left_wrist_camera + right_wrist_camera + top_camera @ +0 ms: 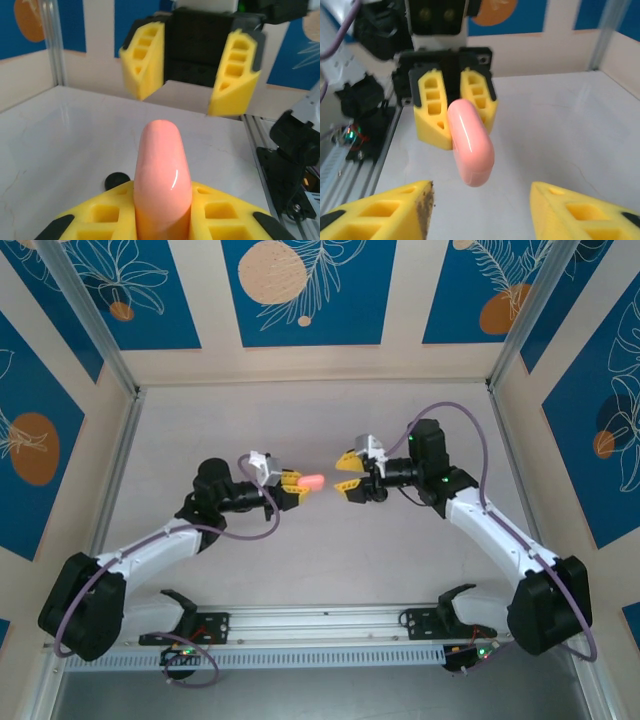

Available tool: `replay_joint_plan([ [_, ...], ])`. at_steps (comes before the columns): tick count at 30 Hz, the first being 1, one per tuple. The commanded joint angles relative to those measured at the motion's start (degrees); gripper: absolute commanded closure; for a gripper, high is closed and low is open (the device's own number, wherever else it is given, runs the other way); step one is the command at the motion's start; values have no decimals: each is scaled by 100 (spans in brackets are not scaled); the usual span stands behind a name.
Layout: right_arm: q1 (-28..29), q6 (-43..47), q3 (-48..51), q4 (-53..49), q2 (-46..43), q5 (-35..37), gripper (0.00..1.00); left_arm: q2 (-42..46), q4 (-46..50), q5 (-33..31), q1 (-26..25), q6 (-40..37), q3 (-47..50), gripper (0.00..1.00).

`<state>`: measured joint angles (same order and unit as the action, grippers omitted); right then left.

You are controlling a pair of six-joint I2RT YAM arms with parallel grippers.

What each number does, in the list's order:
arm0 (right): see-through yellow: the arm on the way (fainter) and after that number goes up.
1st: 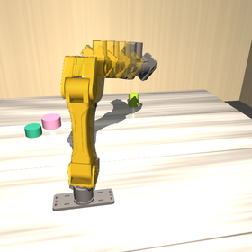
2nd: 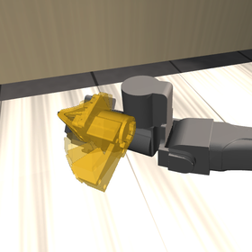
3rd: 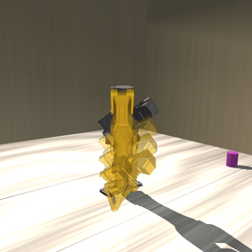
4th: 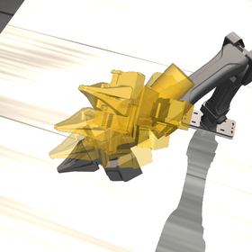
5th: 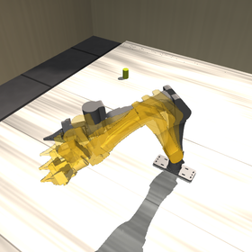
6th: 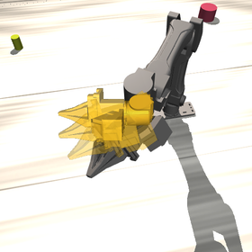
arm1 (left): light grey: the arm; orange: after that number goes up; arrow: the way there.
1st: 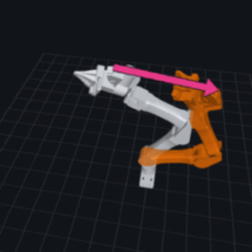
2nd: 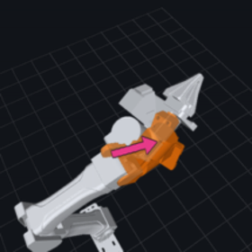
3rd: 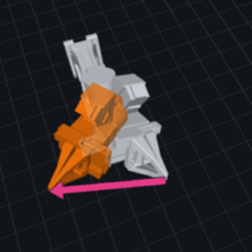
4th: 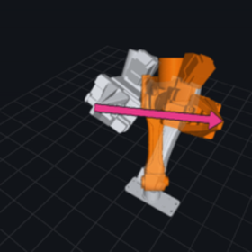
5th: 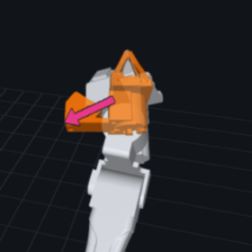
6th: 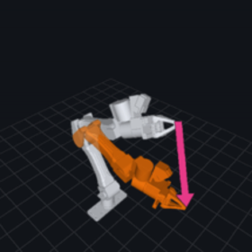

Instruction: Insert the wireless bluetooth earbuds into the charging case

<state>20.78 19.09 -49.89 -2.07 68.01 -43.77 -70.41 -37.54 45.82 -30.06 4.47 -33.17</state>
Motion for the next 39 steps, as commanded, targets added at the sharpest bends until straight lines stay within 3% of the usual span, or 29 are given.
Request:
replay_joint_plan([
  [1,-354,-1431,206,532,-240,303,41,-324,226,-481,-91,486,-295,81],
  [6,-1040,-2730,243,76,-425,1056,37,-1013,53,-878,-171,1449,-663,84],
  [8,-1302,-3068,303,-73,-525,1055,37,-1225,228,-1102,-255,1696,-840,84],
  [17,-1814,-3527,939,-332,-1376,1377,37,-2303,2353,-1734,-677,2793,-2264,83],
  [20,-1927,-3585,1064,-522,-1623,1476,37,-2701,2408,-1774,-794,3293,-2473,85],
  [32,-1972,-4197,1749,-775,-2566,1883,38,-4292,3669,-1525,-1071,3841,-4193,84],
  [39,-1991,-4150,1899,-835,-2767,1908,38,-4806,3246,-1511,-1097,4548,-4285,83],
])
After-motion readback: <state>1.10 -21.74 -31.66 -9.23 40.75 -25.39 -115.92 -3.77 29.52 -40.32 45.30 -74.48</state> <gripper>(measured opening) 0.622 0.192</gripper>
